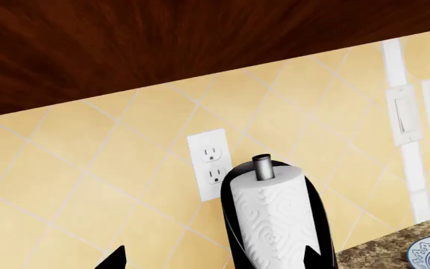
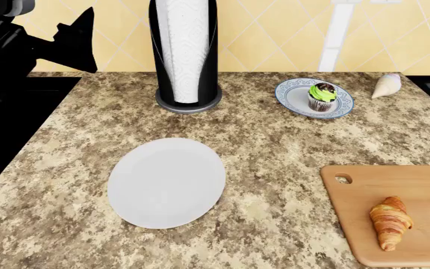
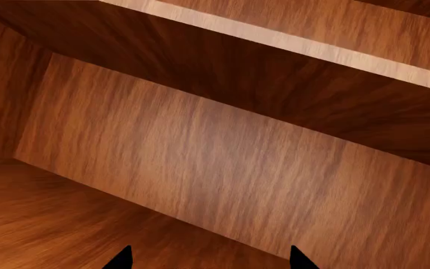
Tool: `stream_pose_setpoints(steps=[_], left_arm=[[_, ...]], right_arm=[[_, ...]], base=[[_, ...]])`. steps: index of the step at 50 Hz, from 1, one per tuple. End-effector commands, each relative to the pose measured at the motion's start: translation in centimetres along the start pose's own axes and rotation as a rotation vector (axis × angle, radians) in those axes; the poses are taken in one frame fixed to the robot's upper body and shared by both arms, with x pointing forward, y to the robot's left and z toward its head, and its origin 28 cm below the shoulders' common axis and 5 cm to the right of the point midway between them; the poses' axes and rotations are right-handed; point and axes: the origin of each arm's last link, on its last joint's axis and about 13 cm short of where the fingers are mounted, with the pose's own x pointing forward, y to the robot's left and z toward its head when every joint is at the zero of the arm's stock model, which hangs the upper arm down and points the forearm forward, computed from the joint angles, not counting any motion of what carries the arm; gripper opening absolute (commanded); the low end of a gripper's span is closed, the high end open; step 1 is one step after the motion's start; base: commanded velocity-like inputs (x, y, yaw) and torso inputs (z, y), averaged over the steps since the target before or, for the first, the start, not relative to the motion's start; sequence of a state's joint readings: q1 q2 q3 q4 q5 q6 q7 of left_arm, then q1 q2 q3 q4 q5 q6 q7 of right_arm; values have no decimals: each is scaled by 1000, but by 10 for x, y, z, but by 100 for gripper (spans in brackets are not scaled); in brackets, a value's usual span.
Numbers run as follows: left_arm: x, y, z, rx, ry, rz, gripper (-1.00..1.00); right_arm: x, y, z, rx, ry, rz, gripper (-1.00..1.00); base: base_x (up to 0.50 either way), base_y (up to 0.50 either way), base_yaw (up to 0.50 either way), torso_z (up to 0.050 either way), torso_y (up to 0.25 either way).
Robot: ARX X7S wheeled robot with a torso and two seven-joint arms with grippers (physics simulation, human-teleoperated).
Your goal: From the different types of pastries on the counter, select a croissant and place it on the cutting board. Then retrieve a jar of jam from the cabinet and place it alongside the croissant on the cutting board.
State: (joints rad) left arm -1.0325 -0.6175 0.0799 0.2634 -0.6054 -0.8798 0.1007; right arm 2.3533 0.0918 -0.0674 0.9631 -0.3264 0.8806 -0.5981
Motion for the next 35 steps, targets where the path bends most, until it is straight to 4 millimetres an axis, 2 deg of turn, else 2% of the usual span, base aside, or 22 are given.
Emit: stream_pose_setpoints(steps=[1, 15, 35], left_arm=[[1, 1, 2, 4, -6, 6, 100], [2, 1, -2, -3, 1, -1, 100], [4, -2, -3, -2, 0, -12, 100]], right_arm=[[5, 4, -4, 45, 5, -115, 100], [10, 0, -12, 98, -8, -217, 100], [6, -7, -16, 129, 20, -246, 100]], base=[[0, 0, 0, 0, 0], [0, 0, 0, 0, 0], [0, 0, 0, 0, 0]])
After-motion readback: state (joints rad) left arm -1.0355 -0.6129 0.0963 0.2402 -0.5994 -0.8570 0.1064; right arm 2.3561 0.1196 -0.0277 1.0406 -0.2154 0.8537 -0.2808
